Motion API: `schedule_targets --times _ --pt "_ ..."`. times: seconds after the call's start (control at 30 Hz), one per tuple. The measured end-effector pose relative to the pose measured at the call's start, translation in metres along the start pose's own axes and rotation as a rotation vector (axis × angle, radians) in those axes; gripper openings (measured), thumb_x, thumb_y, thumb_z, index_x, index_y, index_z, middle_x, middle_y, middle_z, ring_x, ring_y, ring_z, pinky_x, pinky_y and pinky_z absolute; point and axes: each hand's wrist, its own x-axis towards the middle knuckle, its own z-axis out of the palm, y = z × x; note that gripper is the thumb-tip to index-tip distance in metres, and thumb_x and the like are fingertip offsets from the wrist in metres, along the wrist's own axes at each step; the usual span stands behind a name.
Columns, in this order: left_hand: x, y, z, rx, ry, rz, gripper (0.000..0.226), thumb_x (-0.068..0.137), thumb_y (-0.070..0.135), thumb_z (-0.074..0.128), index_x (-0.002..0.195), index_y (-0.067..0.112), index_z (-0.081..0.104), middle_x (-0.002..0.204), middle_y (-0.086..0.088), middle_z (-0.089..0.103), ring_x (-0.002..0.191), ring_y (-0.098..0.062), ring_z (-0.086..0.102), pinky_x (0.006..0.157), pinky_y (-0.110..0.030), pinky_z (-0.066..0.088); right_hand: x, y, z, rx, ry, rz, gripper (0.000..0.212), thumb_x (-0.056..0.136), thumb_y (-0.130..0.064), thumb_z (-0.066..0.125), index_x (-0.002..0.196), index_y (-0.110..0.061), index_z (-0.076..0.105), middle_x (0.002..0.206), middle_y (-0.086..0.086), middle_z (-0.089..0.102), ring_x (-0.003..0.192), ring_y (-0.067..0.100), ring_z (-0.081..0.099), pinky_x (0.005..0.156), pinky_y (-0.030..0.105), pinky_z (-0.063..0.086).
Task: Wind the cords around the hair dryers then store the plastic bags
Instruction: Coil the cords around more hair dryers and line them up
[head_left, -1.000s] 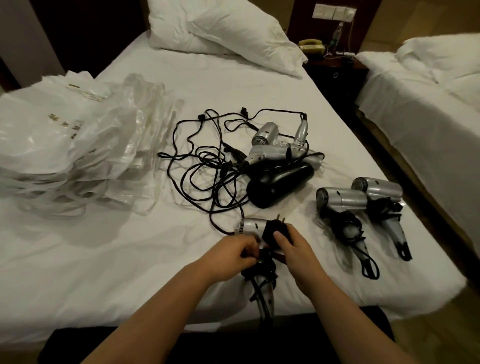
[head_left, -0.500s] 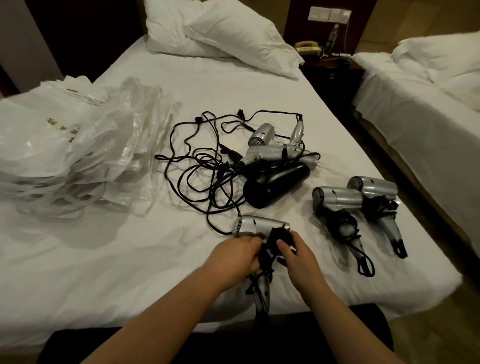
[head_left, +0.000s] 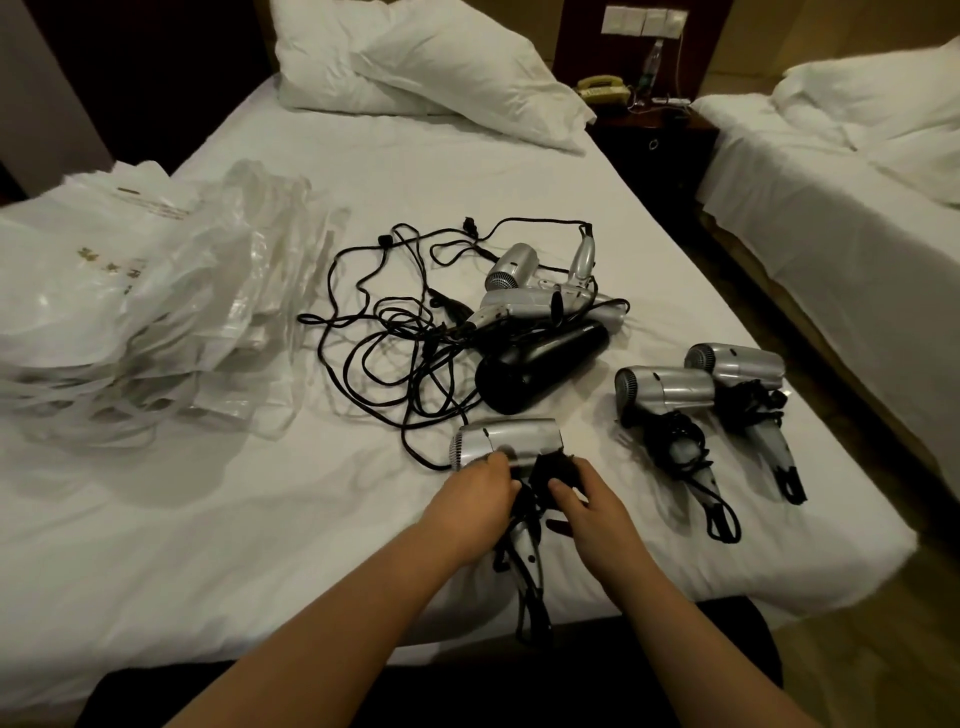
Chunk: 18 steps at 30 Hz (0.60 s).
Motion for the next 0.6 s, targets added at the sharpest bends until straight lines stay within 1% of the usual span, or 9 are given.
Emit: schedule_targets --times 0.07,0.13,0.2,0.3,0.33,0.4,0.47,0.53,0.6 --pt "0.003 0.001 -0.001 0.007 -0.011 -0.002 0.032 0.102 0.025 0.034 0.127 0.005 0.041 0.118 -0.014 0.058 0.102 -0.028 0.057 0.071 -0.027 0.034 0.002 -0.002 0.000 -0.029 -0.007 -0.015 0.025 0.097 -0.016 0.048 0.100 -0.040 0.052 0.106 -0.010 0.060 0.101 0.013 0.061 0.079 0.025 0.052" --pt "0.005 0.003 0.000 0.045 -0.025 0.004 0.034 0.102 0.025 0.034 0.129 0.006 0.042 0.121 -0.013 0.057 0.104 -0.028 0.056 0.074 -0.029 0.037 0.002 -0.004 -0.001 -0.060 -0.019 -0.028 0.027 0.096 -0.015 0.049 0.099 -0.042 0.051 0.103 -0.012 0.061 0.100 0.017 0.062 0.083 0.031 0.053" --pt "0.004 0.004 0.003 0.049 -0.022 -0.007 0.032 0.101 0.025 0.035 0.124 0.009 0.050 0.120 -0.011 0.058 0.103 -0.028 0.057 0.076 -0.030 0.039 0.001 -0.004 -0.001 -0.078 -0.031 -0.032 0.029 0.096 -0.014 0.050 0.099 -0.043 0.052 0.099 -0.013 0.062 0.099 0.020 0.062 0.088 0.037 0.053" --pt "0.001 0.002 0.009 0.017 0.018 -0.041 0.031 0.101 0.029 0.036 0.116 0.014 0.059 0.113 -0.007 0.062 0.098 -0.023 0.060 0.073 -0.027 0.039 -0.001 -0.001 -0.002 -0.065 -0.032 -0.024 0.028 0.096 -0.014 0.050 0.104 -0.040 0.054 0.102 -0.011 0.062 0.100 0.019 0.062 0.091 0.038 0.052" --pt "0.001 0.002 0.010 0.016 0.024 -0.065 0.033 0.100 0.032 0.036 0.115 0.016 0.061 0.111 -0.005 0.063 0.097 -0.022 0.060 0.072 -0.027 0.039 -0.001 -0.001 -0.002 -0.070 -0.037 -0.030 0.027 0.096 -0.014 0.050 0.104 -0.040 0.053 0.103 -0.011 0.062 0.099 0.015 0.062 0.090 0.035 0.052" --pt "0.002 0.003 0.009 -0.022 0.007 -0.152 0.035 0.100 0.034 0.036 0.111 0.014 0.062 0.113 -0.006 0.063 0.098 -0.023 0.060 0.072 -0.028 0.041 -0.002 -0.004 -0.002 -0.088 -0.053 -0.056 0.028 0.096 -0.014 0.049 0.101 -0.041 0.053 0.100 -0.014 0.062 0.093 0.003 0.061 0.083 0.021 0.052" --pt "0.007 0.004 0.006 -0.100 -0.061 -0.229 0.036 0.100 0.033 0.038 0.109 0.008 0.063 0.122 -0.006 0.061 0.100 -0.024 0.060 0.076 -0.030 0.043 -0.002 -0.008 -0.003 -0.117 -0.062 -0.072 0.026 0.096 -0.014 0.049 0.102 -0.039 0.052 0.096 -0.017 0.061 0.088 -0.003 0.061 0.077 0.013 0.049" --pt "0.013 0.004 0.000 -0.125 -0.137 -0.256 0.038 0.100 0.032 0.040 0.110 0.003 0.062 0.127 -0.007 0.058 0.103 -0.026 0.059 0.078 -0.028 0.041 -0.002 -0.010 -0.003 -0.160 -0.063 -0.077 0.024 0.096 -0.015 0.050 0.107 -0.037 0.051 0.098 -0.018 0.059 0.090 -0.002 0.060 0.081 0.017 0.050" --pt "0.018 0.003 -0.010 -0.144 -0.184 -0.290 0.037 0.098 0.031 0.043 0.111 0.002 0.061 0.117 -0.014 0.063 0.103 -0.027 0.060 0.074 -0.026 0.038 -0.002 -0.010 -0.002 -0.170 -0.060 -0.073 0.026 0.096 -0.016 0.051 0.113 -0.036 0.051 0.101 -0.018 0.058 0.094 0.004 0.060 0.089 0.027 0.051"
